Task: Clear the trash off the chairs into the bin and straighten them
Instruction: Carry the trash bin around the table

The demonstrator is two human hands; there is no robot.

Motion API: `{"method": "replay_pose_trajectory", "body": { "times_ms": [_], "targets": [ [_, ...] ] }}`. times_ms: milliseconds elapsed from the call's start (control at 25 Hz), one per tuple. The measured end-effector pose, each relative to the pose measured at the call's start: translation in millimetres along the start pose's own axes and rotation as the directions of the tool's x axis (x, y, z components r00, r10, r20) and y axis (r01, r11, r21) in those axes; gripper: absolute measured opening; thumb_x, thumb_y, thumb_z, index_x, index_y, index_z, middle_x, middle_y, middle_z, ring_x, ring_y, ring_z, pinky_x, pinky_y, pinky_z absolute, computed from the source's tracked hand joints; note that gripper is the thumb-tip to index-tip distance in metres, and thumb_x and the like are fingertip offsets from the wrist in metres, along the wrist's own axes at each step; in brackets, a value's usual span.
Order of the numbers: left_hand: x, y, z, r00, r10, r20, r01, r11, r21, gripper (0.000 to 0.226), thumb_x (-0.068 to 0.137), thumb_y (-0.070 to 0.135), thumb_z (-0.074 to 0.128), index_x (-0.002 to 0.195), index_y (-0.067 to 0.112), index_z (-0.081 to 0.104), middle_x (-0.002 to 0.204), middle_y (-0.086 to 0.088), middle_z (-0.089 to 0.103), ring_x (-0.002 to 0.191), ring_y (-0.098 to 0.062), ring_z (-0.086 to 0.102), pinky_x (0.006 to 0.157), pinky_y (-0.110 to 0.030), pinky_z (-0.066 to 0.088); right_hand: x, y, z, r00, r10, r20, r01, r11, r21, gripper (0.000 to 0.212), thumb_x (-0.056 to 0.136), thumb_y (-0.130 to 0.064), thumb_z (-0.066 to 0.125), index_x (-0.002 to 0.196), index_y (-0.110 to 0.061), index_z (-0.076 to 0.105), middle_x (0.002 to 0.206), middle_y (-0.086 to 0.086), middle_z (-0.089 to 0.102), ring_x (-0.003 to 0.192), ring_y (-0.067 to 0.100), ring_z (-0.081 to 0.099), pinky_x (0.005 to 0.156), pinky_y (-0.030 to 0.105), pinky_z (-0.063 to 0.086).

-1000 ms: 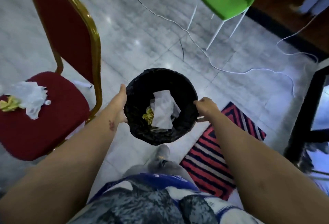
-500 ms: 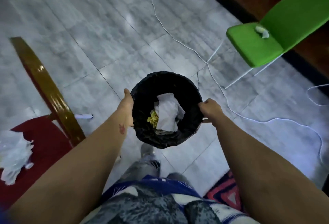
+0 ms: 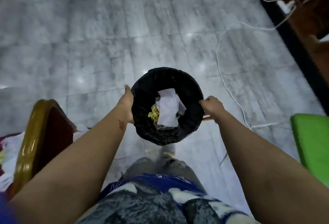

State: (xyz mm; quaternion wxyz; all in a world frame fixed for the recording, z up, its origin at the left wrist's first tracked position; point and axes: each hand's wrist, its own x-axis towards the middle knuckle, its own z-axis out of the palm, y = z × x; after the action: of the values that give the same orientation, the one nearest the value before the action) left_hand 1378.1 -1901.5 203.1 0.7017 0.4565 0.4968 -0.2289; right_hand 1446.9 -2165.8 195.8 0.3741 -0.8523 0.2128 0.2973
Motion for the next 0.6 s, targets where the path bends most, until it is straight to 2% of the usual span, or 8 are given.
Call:
{"method": "replay_pose_trajectory", "body": {
  "times_ms": [40, 120, 240, 320, 400, 520, 600],
  "targets": [
    [5, 23, -3, 0.999, 0.017, -0.042, -0.019, 0.999, -0.048, 0.079, 0.086, 0.077, 0.017, 0.112, 0.018, 0.062, 0.079, -0.003, 0.063, 0.073, -0.025, 0.057, 0.063, -0.043, 0.051, 16, -31, 0, 0.999, -0.040, 0.038, 0.040, 0.999, -0.020, 0.016, 0.088, -0.017, 0.051, 0.095, -0.004, 0.053, 0.106, 0.021, 0.064, 0.093, 0.036, 0.068, 0.075, 0.050, 0.061],
    [20, 55, -14, 0.994, 0.031, -0.107, -0.044, 0.993, -0.114, 0.075, 0.086, 0.077, 0.016, 0.107, 0.020, 0.061, 0.082, -0.004, 0.059, 0.075, -0.027, 0.054, 0.074, -0.050, 0.046, 50, -90, 7, 0.991, -0.104, 0.085, 0.112, 0.989, -0.100, 0.019, 0.088, -0.017, 0.050, 0.098, -0.001, 0.055, 0.107, 0.022, 0.065, 0.094, 0.037, 0.067, 0.075, 0.050, 0.061],
    [47, 102, -36, 0.988, 0.044, -0.148, -0.073, 0.978, -0.197, 0.073, 0.087, 0.076, 0.013, 0.100, 0.019, 0.057, 0.082, -0.003, 0.058, 0.075, -0.026, 0.053, 0.077, -0.052, 0.041, 100, -164, 30, 0.970, -0.163, 0.180, 0.198, 0.961, -0.193, 0.027, 0.088, -0.017, 0.050, 0.104, 0.003, 0.058, 0.109, 0.024, 0.065, 0.096, 0.038, 0.067, 0.076, 0.050, 0.061],
    [66, 141, -56, 0.982, 0.043, -0.183, -0.090, 0.962, -0.258, 0.074, 0.087, 0.076, 0.013, 0.112, 0.022, 0.056, 0.087, -0.005, 0.057, 0.076, -0.027, 0.052, 0.080, -0.054, 0.038, 132, -220, 56, 0.953, -0.200, 0.230, 0.253, 0.939, -0.232, 0.022, 0.089, -0.017, 0.050, 0.100, 0.001, 0.057, 0.109, 0.023, 0.065, 0.096, 0.038, 0.066, 0.076, 0.050, 0.061],
    [90, 181, -81, 0.978, 0.023, -0.210, -0.089, 0.947, -0.308, 0.080, 0.088, 0.075, 0.013, 0.129, 0.021, 0.054, 0.101, -0.008, 0.057, 0.079, -0.029, 0.052, 0.082, -0.055, 0.038, 158, -277, 86, 0.936, -0.231, 0.265, 0.300, 0.918, -0.259, 0.020, 0.089, -0.016, 0.050, 0.098, 0.000, 0.057, 0.108, 0.023, 0.065, 0.095, 0.037, 0.066, 0.075, 0.050, 0.061],
    [109, 239, -126, 0.971, -0.010, -0.239, -0.084, 0.921, -0.381, 0.082, 0.088, 0.075, 0.013, 0.136, 0.019, 0.050, 0.126, -0.010, 0.055, 0.100, -0.032, 0.053, 0.085, -0.057, 0.038, 182, -362, 136, 0.919, -0.250, 0.305, 0.344, 0.887, -0.309, 0.016, 0.089, -0.016, 0.050, 0.097, -0.003, 0.054, 0.107, 0.021, 0.064, 0.095, 0.035, 0.066, 0.077, 0.049, 0.061],
    [118, 270, -153, 0.964, -0.007, -0.265, -0.107, 0.903, -0.416, 0.082, 0.088, 0.075, 0.013, 0.136, 0.020, 0.050, 0.120, -0.008, 0.055, 0.108, -0.033, 0.052, 0.090, -0.058, 0.038, 193, -411, 166, 0.895, -0.262, 0.360, 0.387, 0.858, -0.337, 0.014, 0.088, -0.016, 0.049, 0.093, -0.004, 0.053, 0.106, 0.020, 0.065, 0.093, 0.035, 0.067, 0.076, 0.048, 0.061]
  ]
}}
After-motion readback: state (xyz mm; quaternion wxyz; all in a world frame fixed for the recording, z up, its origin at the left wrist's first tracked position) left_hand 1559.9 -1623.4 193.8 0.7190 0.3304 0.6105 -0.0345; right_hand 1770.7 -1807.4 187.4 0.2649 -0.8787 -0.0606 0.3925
